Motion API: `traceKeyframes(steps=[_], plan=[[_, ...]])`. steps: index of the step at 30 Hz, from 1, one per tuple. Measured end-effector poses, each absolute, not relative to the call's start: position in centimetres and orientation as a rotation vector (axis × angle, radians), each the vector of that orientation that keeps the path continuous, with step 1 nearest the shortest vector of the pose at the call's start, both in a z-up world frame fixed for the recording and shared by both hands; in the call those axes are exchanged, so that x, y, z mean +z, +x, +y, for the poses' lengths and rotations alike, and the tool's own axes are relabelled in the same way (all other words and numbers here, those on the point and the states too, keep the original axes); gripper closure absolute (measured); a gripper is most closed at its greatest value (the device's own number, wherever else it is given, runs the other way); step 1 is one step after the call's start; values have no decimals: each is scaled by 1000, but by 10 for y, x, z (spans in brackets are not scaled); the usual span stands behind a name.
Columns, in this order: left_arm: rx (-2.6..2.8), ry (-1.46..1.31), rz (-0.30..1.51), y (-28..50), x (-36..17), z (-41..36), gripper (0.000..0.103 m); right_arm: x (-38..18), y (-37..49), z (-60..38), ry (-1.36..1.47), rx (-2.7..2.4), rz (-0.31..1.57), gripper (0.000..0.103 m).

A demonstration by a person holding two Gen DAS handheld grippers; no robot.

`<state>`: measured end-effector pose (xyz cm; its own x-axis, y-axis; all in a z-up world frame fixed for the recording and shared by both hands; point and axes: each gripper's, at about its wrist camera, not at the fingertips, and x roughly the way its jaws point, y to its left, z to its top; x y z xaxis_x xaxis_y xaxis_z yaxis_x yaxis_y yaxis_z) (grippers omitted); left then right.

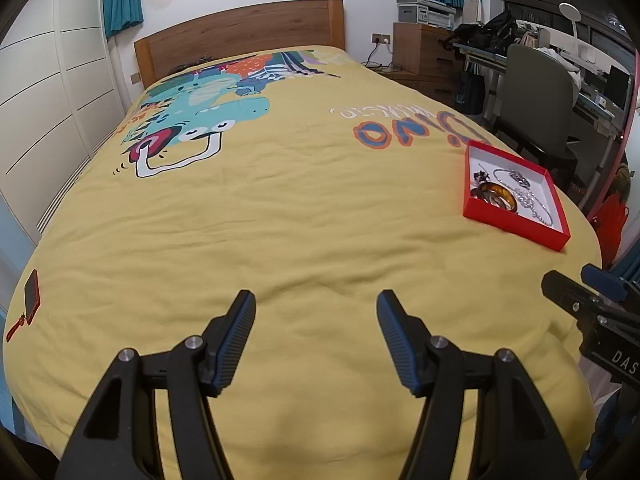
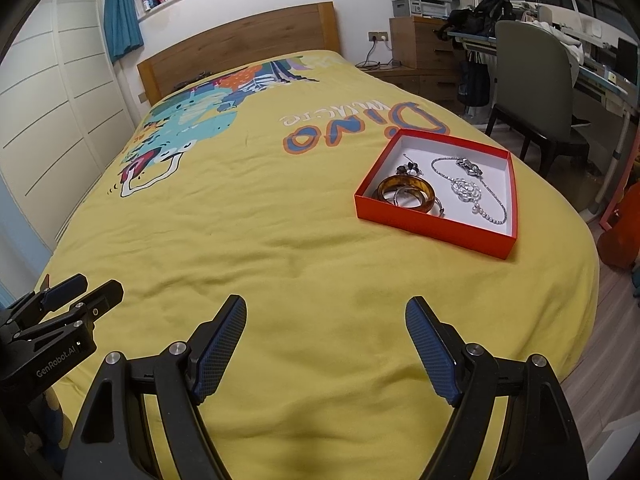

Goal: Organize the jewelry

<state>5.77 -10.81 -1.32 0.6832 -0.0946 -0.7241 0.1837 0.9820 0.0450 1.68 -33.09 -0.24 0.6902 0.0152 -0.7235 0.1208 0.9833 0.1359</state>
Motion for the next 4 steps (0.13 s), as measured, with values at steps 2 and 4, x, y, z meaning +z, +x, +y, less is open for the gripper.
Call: traceKeyframes(steps=[2, 4], plan=[[-158, 118, 802, 58, -12, -108, 42, -2, 17, -331, 180, -59, 808, 22], [-160, 118, 801, 57, -11, -108, 42, -2, 17, -332, 181, -60, 807, 22]])
